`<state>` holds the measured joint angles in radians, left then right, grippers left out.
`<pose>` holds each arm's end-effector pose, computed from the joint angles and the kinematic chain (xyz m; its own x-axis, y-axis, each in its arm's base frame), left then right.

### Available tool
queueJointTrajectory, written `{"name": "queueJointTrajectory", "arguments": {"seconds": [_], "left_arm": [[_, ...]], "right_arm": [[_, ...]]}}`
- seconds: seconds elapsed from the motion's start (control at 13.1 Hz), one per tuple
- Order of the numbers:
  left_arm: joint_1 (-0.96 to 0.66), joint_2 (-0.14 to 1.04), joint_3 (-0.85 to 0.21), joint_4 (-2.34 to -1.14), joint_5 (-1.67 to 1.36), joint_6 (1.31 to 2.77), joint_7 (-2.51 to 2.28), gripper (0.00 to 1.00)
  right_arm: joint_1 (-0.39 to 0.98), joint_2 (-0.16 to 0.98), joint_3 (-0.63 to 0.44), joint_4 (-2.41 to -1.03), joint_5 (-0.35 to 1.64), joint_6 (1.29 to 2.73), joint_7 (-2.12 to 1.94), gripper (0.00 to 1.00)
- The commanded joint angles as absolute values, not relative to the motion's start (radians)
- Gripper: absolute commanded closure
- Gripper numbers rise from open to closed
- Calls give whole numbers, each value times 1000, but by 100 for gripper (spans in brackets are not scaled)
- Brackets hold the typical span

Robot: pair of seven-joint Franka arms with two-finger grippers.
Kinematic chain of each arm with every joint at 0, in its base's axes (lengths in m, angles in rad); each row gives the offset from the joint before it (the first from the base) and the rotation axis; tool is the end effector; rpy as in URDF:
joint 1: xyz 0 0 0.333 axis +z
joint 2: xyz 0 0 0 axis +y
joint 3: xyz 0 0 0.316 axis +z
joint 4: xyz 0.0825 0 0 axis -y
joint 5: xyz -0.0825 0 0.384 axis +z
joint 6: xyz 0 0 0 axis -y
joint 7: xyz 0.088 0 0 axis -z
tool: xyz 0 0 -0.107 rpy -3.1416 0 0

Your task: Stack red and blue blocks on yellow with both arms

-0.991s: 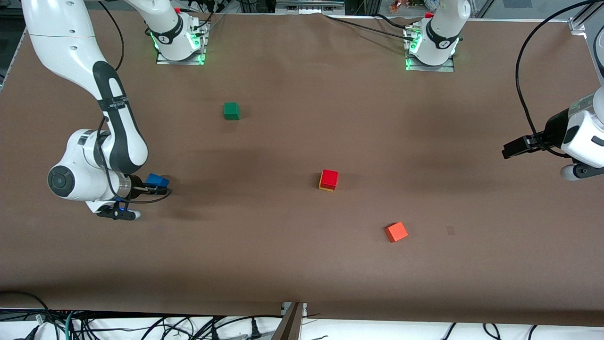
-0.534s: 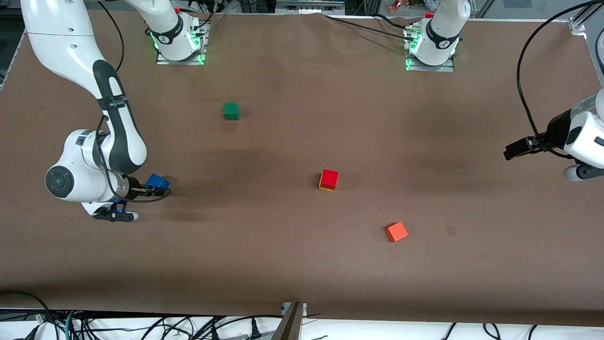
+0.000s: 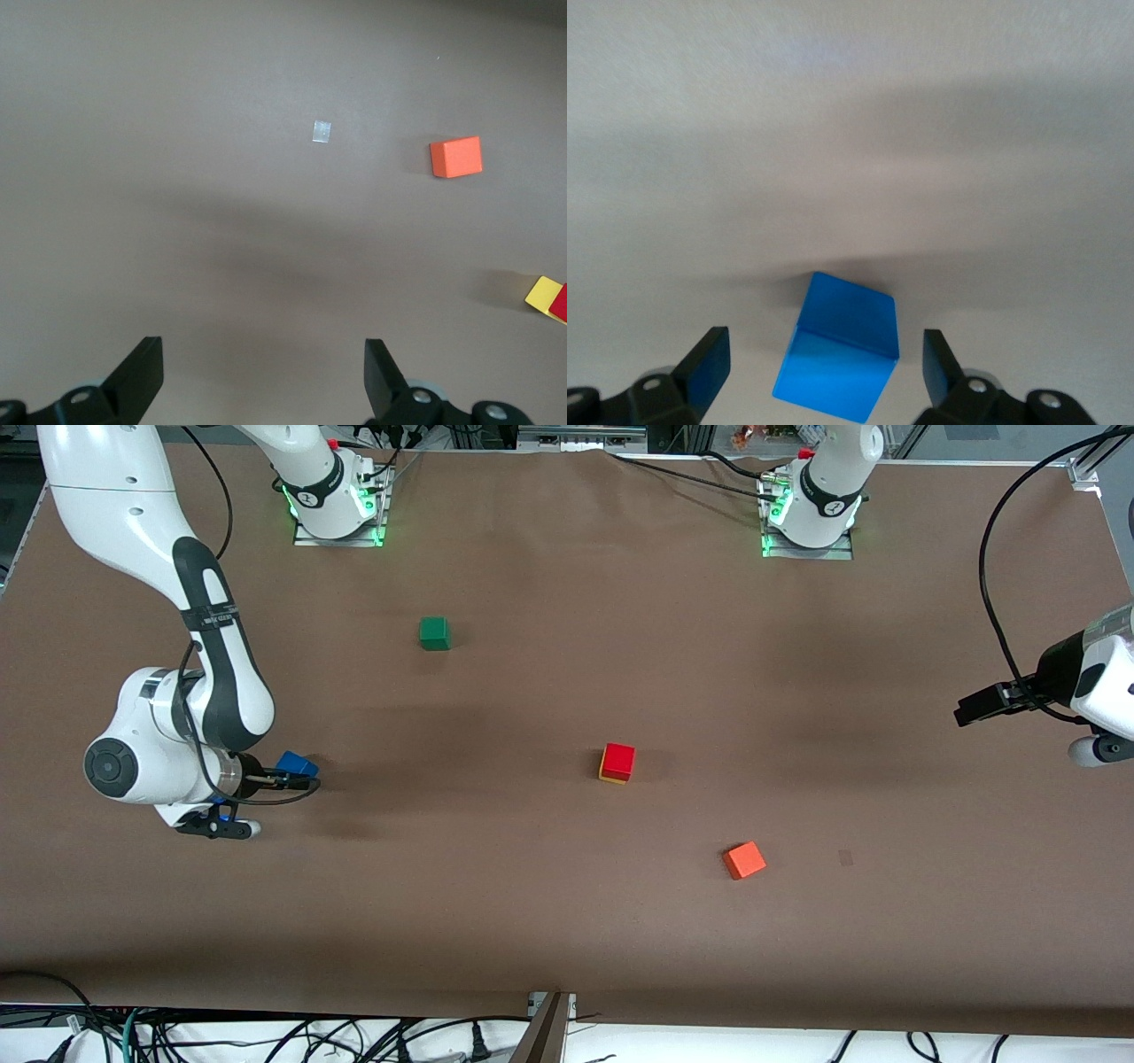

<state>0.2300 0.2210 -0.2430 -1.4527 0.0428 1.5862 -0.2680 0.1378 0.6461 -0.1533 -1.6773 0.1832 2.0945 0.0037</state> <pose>0.6172 0.0117 0.5550 0.9641 0.2530 -0.0808 0.2529 -0.9674 -0.0116 0.6554 0.0077 0.2132 0.9707 -0.1007 -0.2183 -0.1124 -0.9928 -0.0419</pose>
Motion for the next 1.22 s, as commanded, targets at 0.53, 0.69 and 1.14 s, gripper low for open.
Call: {"name": "queueJointTrajectory", "arguments": {"seconds": [0.53,0.69,1.14], "left_arm": [[235,221,-244,-1450,21,1592,-244,0],[235,221,-244,-1450,21,1592,-244,0],[233,221,-245,-1450,20,1592,-244,0]], "right_arm": [[126,638,-141,-1689,229,2096,2,74],[132,638,-140,-1594,229,1981,3,82],[259,643,-138,-1352,218,1777,37,81]]}}
